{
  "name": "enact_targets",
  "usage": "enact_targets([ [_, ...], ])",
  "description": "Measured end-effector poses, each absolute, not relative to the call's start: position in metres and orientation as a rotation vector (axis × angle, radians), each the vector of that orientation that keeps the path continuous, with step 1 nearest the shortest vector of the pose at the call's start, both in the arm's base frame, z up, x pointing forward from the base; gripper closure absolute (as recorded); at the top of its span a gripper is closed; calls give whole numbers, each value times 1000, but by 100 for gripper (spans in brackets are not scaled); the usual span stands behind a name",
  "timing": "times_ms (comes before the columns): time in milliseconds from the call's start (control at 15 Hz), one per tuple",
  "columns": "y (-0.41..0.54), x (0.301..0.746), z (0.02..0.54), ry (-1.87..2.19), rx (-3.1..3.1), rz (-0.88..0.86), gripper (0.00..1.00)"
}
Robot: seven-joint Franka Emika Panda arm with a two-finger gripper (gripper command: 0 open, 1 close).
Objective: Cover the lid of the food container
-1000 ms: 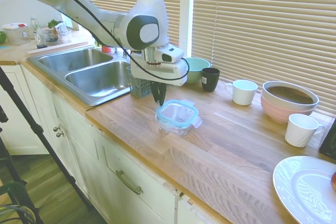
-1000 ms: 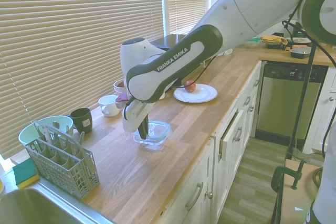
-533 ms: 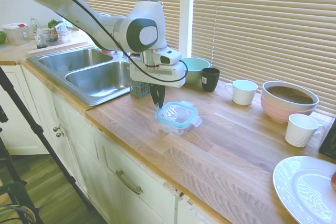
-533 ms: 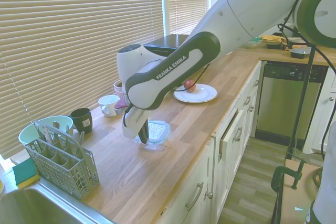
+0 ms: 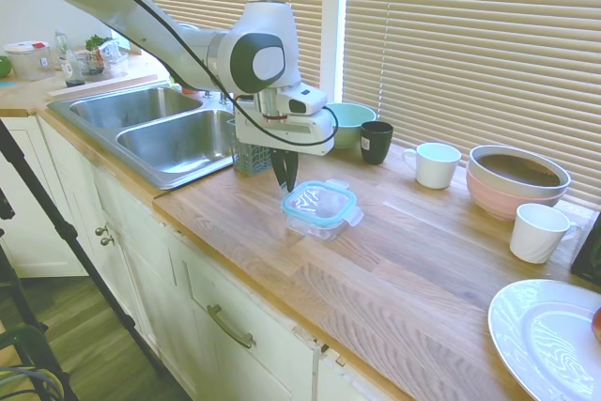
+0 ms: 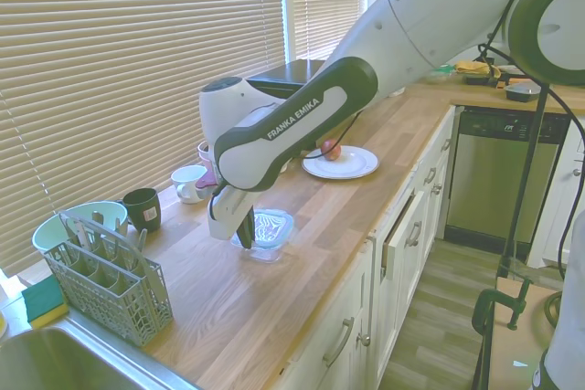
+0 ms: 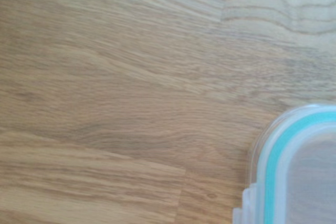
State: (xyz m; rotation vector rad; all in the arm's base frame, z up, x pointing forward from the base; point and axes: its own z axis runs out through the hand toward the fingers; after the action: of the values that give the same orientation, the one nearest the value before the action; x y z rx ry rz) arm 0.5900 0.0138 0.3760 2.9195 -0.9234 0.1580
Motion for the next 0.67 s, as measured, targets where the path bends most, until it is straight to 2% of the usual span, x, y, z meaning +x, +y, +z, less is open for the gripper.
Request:
enact_targets([
  [667, 12, 603, 376, -978, 2911, 147, 0],
])
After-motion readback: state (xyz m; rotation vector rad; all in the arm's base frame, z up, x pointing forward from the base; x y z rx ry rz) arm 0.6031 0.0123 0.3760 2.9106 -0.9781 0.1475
